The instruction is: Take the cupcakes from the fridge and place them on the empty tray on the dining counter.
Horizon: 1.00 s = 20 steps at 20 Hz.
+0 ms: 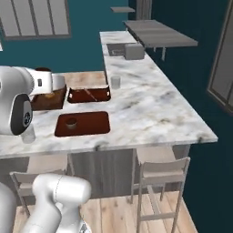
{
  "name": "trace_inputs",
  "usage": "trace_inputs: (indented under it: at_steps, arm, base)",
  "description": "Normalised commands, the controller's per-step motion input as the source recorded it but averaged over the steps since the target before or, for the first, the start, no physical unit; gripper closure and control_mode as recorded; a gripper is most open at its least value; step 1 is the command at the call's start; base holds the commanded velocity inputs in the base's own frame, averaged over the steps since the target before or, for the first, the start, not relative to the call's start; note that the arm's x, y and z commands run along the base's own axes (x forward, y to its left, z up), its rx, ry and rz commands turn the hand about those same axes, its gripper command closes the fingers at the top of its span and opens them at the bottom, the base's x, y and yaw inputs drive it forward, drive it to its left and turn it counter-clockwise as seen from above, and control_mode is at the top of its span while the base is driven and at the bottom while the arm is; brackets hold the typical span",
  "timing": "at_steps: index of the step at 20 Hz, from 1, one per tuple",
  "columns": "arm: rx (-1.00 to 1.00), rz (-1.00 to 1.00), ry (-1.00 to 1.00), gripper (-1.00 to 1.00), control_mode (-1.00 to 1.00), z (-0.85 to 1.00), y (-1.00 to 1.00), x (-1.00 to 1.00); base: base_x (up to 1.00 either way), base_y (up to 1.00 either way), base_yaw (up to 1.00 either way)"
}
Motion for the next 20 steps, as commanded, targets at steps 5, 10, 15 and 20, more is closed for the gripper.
trace_inputs:
  at_steps: [5,10,15,20]
  arm:
    - [0.0,0.0,0.0,1.0,1.0,0.0,0.0,0.0]
    - [0.0,0.0,0.0,1.0,1.0,0.0,0.0,0.0]
    - [0.0,0.0,0.0,1.0,1.0,0.0,0.0,0.0]
    - [0.0,0.0,0.0,1.0,1.0,0.0,0.0,0.0]
  base:
    - [0.61,-0.23,0.4]
    - [0.77,-0.11,0.47]
    - [0.87,-0.55,0.41]
    - [0.95,-0.65,0.39]
